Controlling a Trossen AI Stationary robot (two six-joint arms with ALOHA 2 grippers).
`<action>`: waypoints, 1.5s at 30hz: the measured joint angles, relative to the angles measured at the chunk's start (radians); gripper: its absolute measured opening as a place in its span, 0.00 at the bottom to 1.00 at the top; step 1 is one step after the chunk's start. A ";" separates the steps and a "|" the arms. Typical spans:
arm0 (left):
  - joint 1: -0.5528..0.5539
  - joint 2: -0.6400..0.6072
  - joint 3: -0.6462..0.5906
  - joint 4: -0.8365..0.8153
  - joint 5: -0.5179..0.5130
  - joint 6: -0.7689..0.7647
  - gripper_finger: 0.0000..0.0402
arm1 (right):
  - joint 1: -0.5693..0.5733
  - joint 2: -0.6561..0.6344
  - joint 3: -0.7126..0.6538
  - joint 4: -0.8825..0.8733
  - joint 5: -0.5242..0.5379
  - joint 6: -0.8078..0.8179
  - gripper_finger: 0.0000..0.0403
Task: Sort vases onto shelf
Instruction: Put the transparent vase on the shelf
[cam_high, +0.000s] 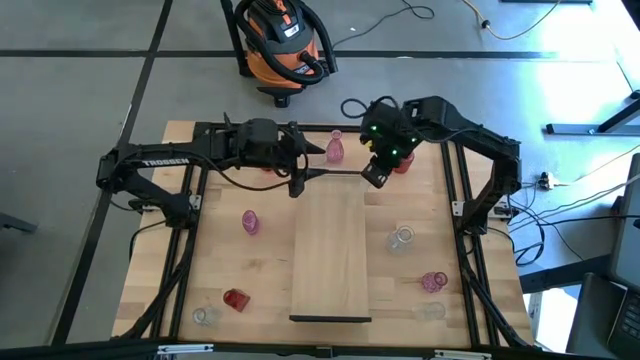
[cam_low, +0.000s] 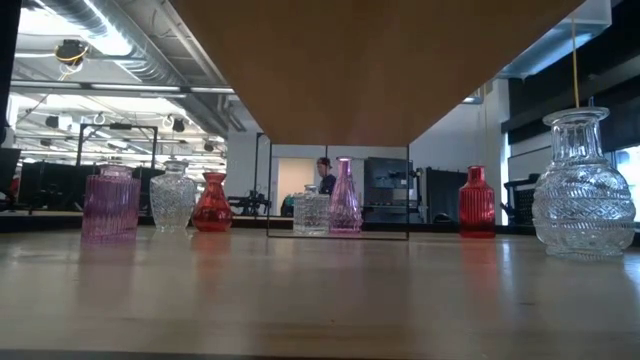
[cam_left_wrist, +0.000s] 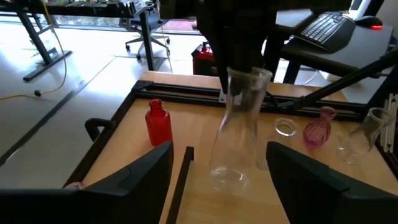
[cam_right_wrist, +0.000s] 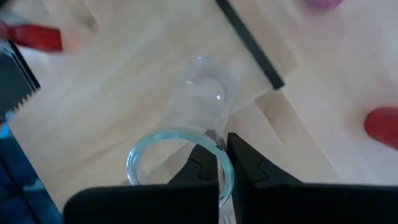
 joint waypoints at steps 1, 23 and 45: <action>0.000 0.000 0.000 0.000 0.000 0.000 0.63 | 0.000 0.000 -0.015 -0.001 0.000 -0.001 0.00; 0.013 0.000 -0.001 0.000 -0.004 0.000 0.63 | 0.000 0.000 -0.046 0.000 0.004 -0.051 0.09; 0.013 0.000 -0.001 0.001 -0.003 0.000 0.63 | 0.000 0.000 -0.046 0.086 -0.006 -0.048 0.26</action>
